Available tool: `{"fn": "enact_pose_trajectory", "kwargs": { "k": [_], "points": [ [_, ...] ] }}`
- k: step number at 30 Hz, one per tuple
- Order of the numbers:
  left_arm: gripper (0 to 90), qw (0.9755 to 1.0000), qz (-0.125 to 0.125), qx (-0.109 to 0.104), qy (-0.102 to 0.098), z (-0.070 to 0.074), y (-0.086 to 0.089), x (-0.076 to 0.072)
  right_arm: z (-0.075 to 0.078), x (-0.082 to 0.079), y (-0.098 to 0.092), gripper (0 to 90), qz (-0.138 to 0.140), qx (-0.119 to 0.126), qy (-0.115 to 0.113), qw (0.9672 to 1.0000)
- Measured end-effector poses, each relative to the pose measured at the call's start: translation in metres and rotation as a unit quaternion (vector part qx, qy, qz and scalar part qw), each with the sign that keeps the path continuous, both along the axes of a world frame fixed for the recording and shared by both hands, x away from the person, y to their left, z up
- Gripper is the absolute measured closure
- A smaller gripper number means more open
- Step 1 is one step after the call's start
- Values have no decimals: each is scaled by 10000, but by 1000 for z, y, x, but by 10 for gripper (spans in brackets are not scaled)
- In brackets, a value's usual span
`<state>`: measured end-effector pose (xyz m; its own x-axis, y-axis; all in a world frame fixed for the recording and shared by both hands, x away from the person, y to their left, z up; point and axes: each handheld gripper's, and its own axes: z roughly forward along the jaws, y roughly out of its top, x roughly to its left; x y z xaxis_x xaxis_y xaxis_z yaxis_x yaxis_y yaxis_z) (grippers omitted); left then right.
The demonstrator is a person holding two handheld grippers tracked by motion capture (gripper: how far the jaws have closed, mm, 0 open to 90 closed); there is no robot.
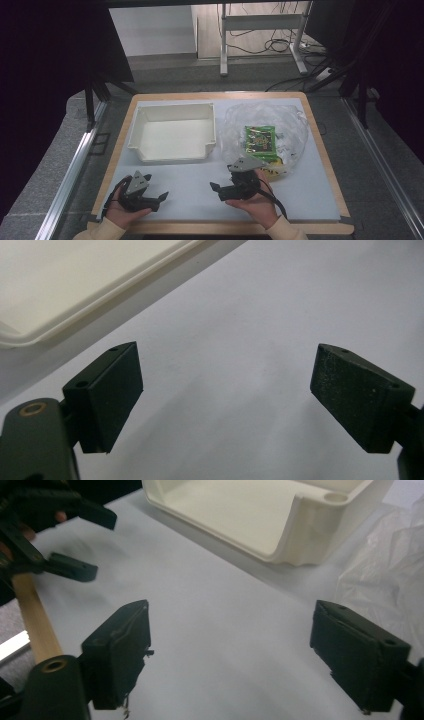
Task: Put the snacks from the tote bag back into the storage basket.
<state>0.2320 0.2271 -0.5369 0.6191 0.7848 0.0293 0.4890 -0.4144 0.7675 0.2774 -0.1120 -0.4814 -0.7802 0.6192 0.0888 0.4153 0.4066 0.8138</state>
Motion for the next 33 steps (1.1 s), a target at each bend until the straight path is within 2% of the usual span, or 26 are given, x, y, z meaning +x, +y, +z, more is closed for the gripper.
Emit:
{"fn": "enact_pose_trajectory", "kwargs": {
  "k": [1,3,6,8,14,17,20,24,33],
  "points": [
    [134,10000,8,-4,-3,0,0,0,3,1,-3,173,-26,89,-16,10000],
    [134,10000,10,-9,-8,0,0,0,3,2,-4,180,-39,60,-31,10000],
    [134,10000,-4,18,-12,1,0,-1,2,4,-7,200,-97,153,100,9998],
    [134,10000,-11,24,-16,1,0,-1,2,6,-8,214,-114,151,93,9998],
    [134,10000,2,4,2,0,0,0,3,6,-8,232,-179,1,-53,9998],
    [134,10000,-2,14,1,0,1,0,2,7,-8,232,-180,-31,-43,9998],
    [134,10000,-12,46,4,0,1,0,0,7,-7,240,-115,-44,39,9999],
    [134,10000,-3,36,4,-1,1,1,1,5,-4,265,-10,-148,-18,9999],
    [134,10000,-16,63,10,-2,0,1,9,4,-2,289,21,-46,-119,9999]
  ]
}}
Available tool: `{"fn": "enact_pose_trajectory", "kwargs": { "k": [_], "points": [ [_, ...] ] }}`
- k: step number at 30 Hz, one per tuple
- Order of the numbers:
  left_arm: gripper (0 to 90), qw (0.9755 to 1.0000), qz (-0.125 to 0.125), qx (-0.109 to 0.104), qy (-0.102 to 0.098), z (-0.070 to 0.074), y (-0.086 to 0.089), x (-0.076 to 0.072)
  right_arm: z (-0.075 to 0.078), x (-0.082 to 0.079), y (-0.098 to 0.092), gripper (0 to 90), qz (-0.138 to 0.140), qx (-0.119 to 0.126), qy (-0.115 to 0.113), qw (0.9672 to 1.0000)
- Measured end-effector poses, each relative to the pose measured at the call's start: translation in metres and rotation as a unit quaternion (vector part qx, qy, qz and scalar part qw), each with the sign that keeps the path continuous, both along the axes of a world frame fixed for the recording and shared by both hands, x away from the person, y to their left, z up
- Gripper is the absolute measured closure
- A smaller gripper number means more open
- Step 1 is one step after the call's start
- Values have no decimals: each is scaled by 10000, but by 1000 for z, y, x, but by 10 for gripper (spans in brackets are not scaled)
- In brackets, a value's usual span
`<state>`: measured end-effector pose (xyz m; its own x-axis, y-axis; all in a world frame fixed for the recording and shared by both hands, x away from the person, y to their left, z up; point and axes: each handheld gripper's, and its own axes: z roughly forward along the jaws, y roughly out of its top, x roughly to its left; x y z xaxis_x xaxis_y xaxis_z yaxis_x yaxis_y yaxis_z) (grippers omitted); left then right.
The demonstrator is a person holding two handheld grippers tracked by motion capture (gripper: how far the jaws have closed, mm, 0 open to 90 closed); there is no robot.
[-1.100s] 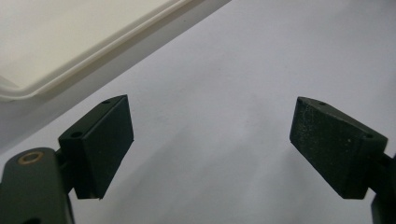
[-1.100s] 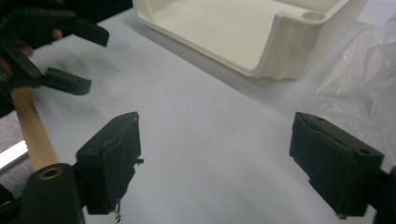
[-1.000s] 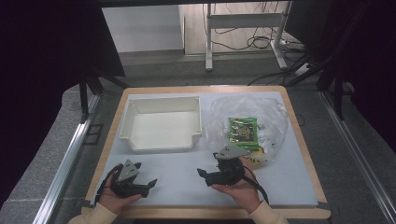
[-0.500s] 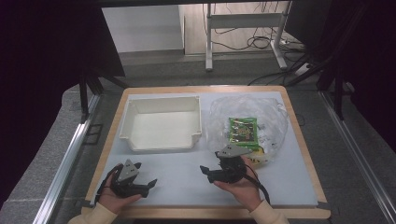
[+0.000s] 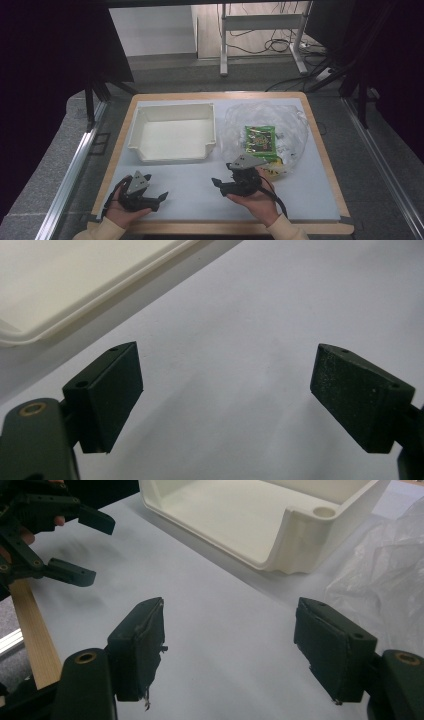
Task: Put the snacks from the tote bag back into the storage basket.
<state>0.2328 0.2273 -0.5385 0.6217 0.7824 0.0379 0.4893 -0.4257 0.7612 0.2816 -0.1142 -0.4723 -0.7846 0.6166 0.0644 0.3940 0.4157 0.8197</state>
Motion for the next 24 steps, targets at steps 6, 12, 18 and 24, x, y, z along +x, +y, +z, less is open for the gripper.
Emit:
{"fn": "enact_pose_trajectory", "kwargs": {
  "k": [6,12,18,24],
  "points": [
    [133,10000,-9,20,8,0,0,0,5,2,-3,286,-77,39,9,10000],
    [133,10000,-33,49,32,-1,0,0,12,4,-7,297,-113,68,-26,9999],
    [134,10000,-30,51,27,-1,0,1,25,9,-13,299,-243,85,-120,9996],
    [134,10000,-19,52,25,-1,-1,1,32,16,-21,302,-373,129,-116,9992]
  ]
}}
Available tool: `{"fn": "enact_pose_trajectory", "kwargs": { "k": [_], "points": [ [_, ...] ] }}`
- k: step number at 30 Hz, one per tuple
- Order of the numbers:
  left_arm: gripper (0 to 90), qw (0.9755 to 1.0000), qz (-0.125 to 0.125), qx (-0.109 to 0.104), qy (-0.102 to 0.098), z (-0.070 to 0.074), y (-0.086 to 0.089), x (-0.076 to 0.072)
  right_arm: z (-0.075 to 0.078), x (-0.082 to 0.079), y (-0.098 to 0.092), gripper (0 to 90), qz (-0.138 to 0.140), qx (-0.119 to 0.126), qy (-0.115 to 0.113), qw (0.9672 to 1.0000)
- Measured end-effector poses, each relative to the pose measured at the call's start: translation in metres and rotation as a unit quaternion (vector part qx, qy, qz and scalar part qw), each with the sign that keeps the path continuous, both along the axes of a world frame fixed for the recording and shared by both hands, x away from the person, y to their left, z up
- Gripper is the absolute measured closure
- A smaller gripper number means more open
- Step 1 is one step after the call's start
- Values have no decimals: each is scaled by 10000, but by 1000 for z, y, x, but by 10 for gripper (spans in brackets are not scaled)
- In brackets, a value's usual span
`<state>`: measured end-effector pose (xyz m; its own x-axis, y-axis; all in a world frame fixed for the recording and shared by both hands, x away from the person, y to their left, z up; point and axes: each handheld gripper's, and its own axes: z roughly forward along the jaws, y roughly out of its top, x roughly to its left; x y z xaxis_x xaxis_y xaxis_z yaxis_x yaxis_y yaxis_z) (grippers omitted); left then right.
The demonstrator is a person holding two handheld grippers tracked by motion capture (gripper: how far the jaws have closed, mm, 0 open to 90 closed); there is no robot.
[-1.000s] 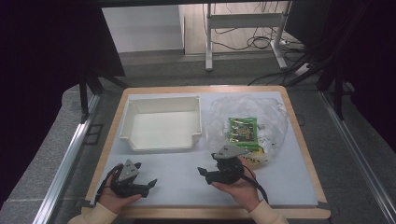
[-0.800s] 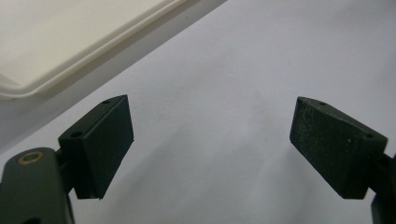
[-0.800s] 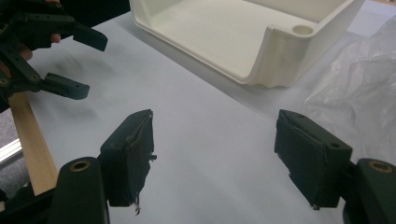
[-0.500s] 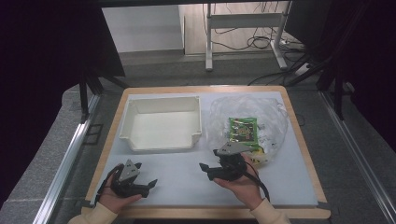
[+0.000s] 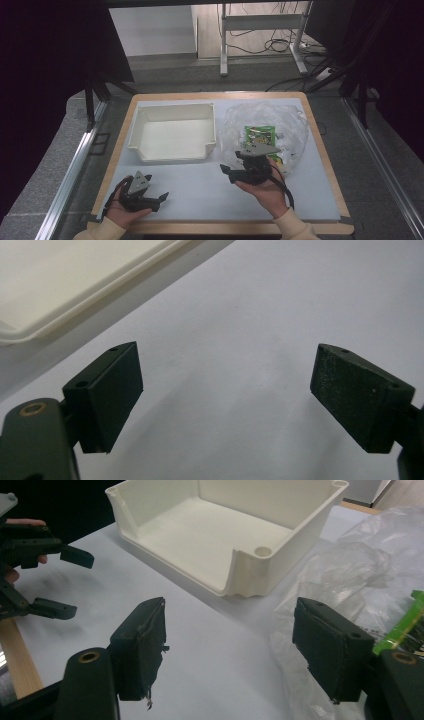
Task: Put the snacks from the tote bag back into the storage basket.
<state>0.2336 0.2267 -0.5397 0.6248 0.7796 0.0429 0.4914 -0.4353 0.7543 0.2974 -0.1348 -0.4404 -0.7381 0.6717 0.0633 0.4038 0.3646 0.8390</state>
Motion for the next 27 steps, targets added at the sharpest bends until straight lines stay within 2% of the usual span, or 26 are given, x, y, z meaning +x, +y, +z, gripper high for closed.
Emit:
{"fn": "enact_pose_trajectory", "kwargs": {
  "k": [8,13,27],
  "points": [
    [134,10000,-5,4,-1,0,0,0,3,6,-7,305,-89,70,78,9999],
    [134,10000,-10,7,5,0,0,0,4,10,-10,300,-134,46,71,9999],
    [133,10000,-26,11,11,-1,-1,0,5,24,-17,299,-289,22,228,9993]
  ]
}}
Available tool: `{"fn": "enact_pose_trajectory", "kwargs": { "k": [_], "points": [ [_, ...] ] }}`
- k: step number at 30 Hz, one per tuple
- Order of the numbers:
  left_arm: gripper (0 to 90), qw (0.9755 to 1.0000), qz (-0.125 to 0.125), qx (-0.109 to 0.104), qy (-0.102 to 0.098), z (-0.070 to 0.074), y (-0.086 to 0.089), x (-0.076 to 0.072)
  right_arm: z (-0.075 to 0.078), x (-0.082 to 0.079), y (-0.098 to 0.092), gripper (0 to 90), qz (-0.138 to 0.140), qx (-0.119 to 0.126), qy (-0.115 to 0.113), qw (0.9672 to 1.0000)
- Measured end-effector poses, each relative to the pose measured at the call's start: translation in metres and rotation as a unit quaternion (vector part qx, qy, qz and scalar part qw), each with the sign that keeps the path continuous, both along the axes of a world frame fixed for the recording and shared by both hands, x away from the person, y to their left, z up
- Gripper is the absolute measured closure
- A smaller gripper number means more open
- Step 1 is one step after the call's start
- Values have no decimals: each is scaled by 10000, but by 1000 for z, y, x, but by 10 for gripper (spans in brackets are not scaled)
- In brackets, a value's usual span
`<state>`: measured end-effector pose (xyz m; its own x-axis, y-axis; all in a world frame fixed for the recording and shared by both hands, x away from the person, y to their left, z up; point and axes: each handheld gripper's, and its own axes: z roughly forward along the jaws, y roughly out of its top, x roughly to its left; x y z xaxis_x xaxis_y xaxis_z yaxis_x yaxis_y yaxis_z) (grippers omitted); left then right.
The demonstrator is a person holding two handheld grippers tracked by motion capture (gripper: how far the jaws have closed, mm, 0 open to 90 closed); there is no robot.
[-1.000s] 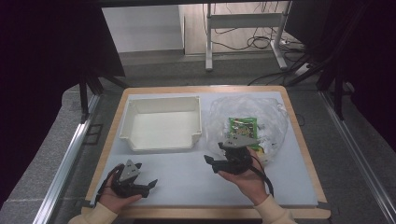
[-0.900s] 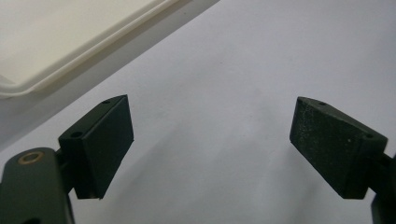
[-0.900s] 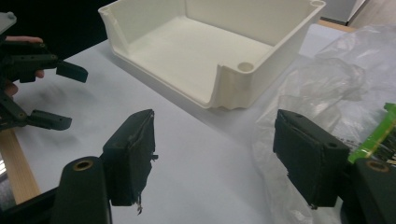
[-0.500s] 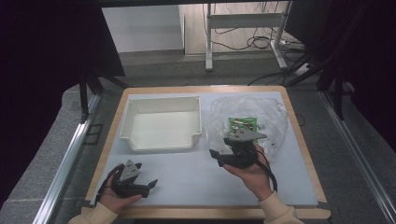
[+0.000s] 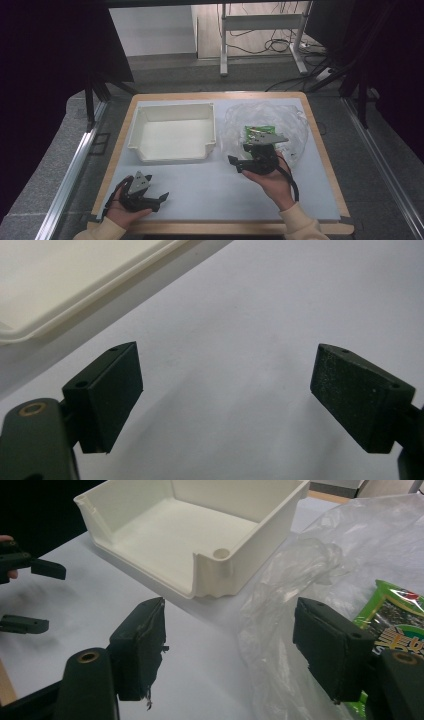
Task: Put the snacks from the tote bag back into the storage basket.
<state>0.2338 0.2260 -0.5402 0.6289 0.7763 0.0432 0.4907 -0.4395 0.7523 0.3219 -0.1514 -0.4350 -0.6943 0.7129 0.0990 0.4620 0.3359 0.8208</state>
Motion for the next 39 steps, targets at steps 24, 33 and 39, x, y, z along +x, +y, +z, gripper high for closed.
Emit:
{"fn": "enact_pose_trajectory", "kwargs": {
  "k": [24,33,39],
  "points": [
    [131,9999,-63,53,74,-2,-2,1,14,23,-15,298,-267,-51,-11,9996],
    [131,9999,-57,51,88,-3,-2,1,17,38,-22,298,-412,-74,35,9991],
    [131,9999,-49,54,104,-3,-2,1,20,50,-28,305,-548,-103,62,9984]
  ]
}}
